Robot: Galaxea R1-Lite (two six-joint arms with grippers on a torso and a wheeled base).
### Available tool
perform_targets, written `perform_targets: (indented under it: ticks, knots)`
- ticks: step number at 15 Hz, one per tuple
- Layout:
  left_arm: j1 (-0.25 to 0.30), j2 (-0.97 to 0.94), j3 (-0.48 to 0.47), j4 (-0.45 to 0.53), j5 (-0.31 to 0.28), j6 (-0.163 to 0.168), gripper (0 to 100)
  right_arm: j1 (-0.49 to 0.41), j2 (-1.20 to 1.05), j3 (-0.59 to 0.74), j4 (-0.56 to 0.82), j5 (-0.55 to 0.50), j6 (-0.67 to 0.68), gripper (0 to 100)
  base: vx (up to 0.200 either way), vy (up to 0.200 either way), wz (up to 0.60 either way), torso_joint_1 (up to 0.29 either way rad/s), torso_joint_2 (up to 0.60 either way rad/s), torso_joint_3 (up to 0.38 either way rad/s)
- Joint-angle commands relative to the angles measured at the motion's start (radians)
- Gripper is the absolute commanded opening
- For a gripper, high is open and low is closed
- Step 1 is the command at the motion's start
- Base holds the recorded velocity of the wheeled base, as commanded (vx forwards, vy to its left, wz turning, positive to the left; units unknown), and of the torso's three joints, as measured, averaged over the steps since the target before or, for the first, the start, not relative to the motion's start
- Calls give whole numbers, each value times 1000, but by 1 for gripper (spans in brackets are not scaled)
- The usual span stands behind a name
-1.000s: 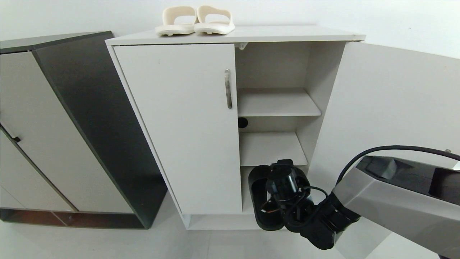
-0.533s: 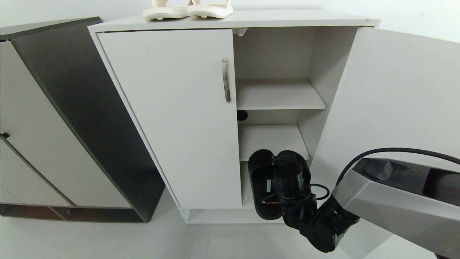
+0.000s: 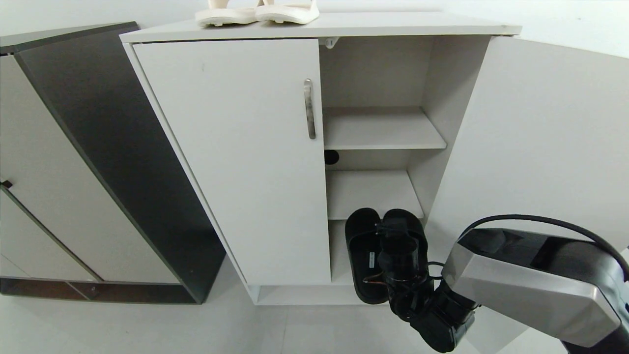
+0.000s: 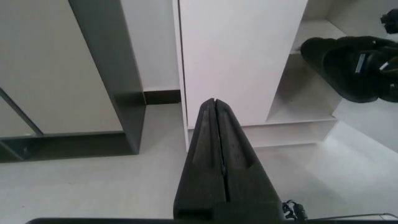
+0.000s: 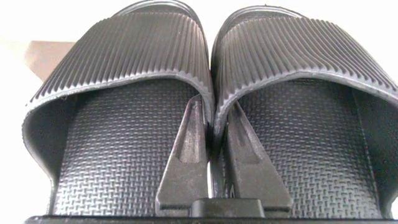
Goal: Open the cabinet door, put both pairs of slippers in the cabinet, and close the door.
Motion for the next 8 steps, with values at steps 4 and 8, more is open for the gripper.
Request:
perform_targets:
  ticks: [4,8]
  knots:
    - [0,1,0,0,0,-2,0,-8,22,-11,-46,2,-4,0,200,0,0,-2,4,2]
    - [0,1,0,0,0,-2,0,-8,25,-23,-43,8,-4,0,200,0,0,1,0,0]
